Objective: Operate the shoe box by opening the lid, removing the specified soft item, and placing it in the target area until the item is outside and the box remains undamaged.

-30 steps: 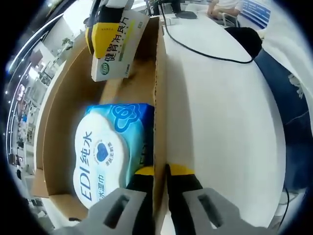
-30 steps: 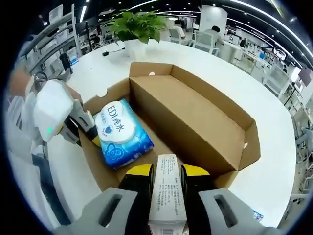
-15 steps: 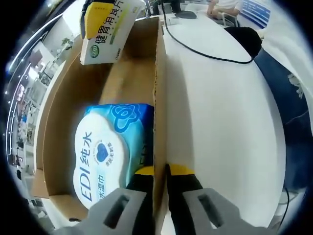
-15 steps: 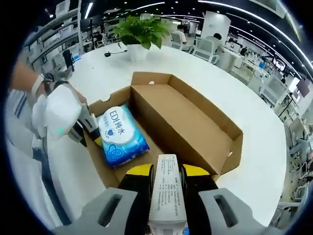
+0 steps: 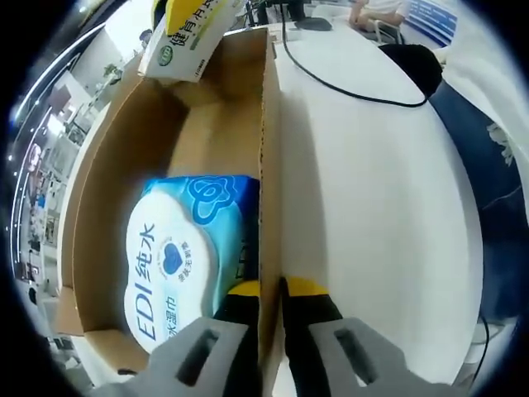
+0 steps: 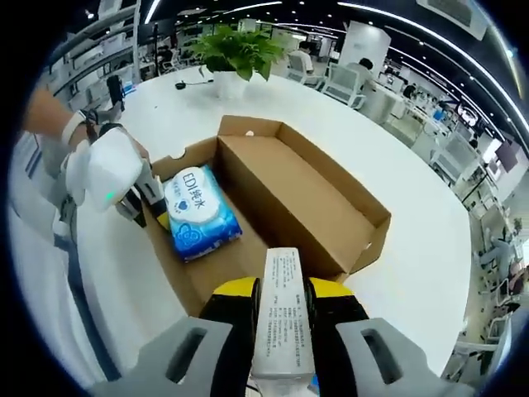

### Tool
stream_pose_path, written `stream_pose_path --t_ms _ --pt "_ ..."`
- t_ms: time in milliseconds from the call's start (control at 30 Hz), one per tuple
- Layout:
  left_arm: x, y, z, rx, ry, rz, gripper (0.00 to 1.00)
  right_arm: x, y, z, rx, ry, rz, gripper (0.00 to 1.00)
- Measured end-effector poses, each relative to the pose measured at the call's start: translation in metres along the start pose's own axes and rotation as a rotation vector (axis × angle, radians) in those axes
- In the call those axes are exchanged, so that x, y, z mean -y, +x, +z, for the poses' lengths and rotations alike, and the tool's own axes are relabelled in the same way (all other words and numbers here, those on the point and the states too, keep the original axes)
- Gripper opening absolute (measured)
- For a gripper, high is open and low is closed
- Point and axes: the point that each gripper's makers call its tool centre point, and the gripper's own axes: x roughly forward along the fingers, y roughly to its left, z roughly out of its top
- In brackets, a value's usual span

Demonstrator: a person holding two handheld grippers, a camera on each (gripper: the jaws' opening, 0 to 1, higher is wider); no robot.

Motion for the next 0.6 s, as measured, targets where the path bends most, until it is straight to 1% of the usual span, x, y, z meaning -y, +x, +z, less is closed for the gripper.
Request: stream_pose_path --t_ms 133,200,400,500,567,600 --pt "0.000 0.000 0.000 0.000 -0.001 0.001 0.03 0.001 -0.002 -0.006 -0.008 0.002 -0.003 0.21" --pt "0.000 0.000 0.000 -0.001 -0.001 0.000 0.03 0.002 -0.001 -0.012 -0.028 -0.008 -0.007 0.21" --pt "0.000 0.000 0.001 -0.003 0.001 0.001 0.03 0.001 0.000 -0.022 -0.059 -0.026 -0.006 0.21" --pt "0.000 0.000 0.001 -0.004 0.001 0.001 0.03 0.001 -0.001 -0.021 -0.055 -0.017 -0.004 0.21" --pt "0.000 0.000 0.001 -0.005 0.001 0.001 0.03 -0.001 -0.003 -0.016 -0.030 -0.002 0.003 0.21" --pt "0.000 -0.001 0.001 -0.005 0.000 -0.001 0.03 -0.001 -0.005 -0.014 -0.028 -0.014 -0.003 0.21"
